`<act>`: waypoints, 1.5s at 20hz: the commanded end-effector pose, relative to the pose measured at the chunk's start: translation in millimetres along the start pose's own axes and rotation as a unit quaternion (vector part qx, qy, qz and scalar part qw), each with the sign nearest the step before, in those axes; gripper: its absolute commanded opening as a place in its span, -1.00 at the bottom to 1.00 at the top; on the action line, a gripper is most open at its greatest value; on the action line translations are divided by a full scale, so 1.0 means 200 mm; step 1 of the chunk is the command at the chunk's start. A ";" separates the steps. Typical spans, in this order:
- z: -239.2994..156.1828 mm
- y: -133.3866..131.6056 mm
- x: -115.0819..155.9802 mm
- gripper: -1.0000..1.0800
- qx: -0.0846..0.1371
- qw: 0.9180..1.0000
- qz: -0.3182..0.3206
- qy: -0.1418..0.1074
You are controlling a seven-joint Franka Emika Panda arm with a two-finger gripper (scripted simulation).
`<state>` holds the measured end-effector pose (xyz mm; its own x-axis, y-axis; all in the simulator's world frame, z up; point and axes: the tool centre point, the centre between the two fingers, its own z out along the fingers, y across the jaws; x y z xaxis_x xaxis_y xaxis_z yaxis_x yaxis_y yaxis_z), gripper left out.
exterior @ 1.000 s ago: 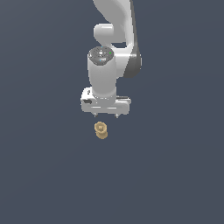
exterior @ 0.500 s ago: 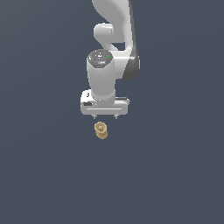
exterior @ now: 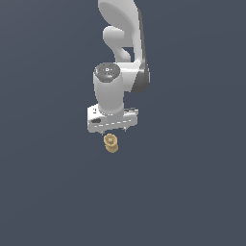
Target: Pick up the object and move it to a goal position.
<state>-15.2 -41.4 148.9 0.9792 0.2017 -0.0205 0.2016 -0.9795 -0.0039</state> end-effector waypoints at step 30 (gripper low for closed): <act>0.25 0.10 -0.01 0.92 -0.004 0.974 -0.226 0.009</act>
<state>-14.4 -61.3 101.4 0.7905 0.6125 0.0000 0.6125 -0.7905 0.0002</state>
